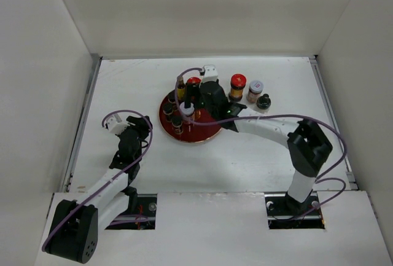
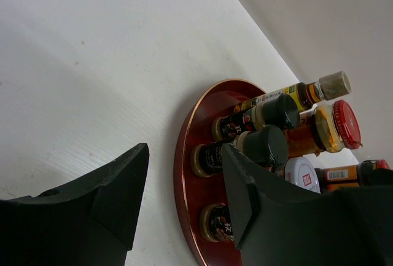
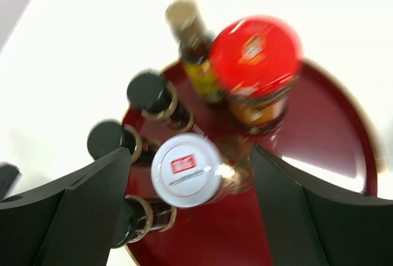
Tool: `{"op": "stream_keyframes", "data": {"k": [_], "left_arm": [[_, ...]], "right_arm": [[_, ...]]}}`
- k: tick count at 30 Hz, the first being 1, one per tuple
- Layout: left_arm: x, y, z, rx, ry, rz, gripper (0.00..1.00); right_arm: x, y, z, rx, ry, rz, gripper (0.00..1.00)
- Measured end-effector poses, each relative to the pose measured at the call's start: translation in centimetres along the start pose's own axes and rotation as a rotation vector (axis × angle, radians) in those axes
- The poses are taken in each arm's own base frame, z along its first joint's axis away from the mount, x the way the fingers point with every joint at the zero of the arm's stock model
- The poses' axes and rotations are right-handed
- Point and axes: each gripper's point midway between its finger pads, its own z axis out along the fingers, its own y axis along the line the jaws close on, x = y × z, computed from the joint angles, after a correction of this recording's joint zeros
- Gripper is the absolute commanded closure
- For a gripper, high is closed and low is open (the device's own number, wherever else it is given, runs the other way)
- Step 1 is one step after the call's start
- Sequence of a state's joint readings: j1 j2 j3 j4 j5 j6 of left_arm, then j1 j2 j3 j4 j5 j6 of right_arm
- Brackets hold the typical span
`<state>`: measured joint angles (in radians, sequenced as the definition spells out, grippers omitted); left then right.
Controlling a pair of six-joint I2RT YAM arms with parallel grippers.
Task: Organize the condiment bottles
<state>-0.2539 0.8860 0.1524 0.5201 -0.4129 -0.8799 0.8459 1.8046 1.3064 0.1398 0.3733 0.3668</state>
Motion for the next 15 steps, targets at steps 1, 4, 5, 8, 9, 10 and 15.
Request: {"op": "stream_keyframes", "data": {"k": [1, 4, 5, 8, 9, 10, 15], "left_arm": [[0.0, 0.0, 0.0, 0.000, 0.001, 0.000, 0.51], [0.0, 0.0, 0.0, 0.001, 0.000, 0.000, 0.51], [0.0, 0.0, 0.0, 0.001, 0.000, 0.000, 0.51], [0.0, 0.0, 0.0, 0.001, 0.000, 0.000, 0.51], [0.0, 0.0, 0.0, 0.001, 0.001, 0.000, 0.51], [0.1, -0.1, 0.0, 0.003, 0.003, 0.000, 0.51], [0.5, 0.3, 0.1, -0.009, 0.016, 0.008, 0.51]], "right_arm": [[-1.0, -0.7, -0.4, 0.008, -0.021, 0.012, 0.15], [-3.7, -4.5, -0.9, 0.069, -0.078, 0.049, 0.14], [-4.5, -6.2, -1.0, 0.103, -0.093, 0.060, 0.14], [-5.9, -11.7, -1.0, 0.221, -0.123, 0.081, 0.11], [-6.2, -13.4, -1.0, 0.263, -0.131, 0.084, 0.09], [-6.5, -14.9, -1.0, 0.301, -0.139, 0.082, 0.08], [-7.5, -20.0, -1.0, 0.446, -0.145, 0.046, 0.01]]}}
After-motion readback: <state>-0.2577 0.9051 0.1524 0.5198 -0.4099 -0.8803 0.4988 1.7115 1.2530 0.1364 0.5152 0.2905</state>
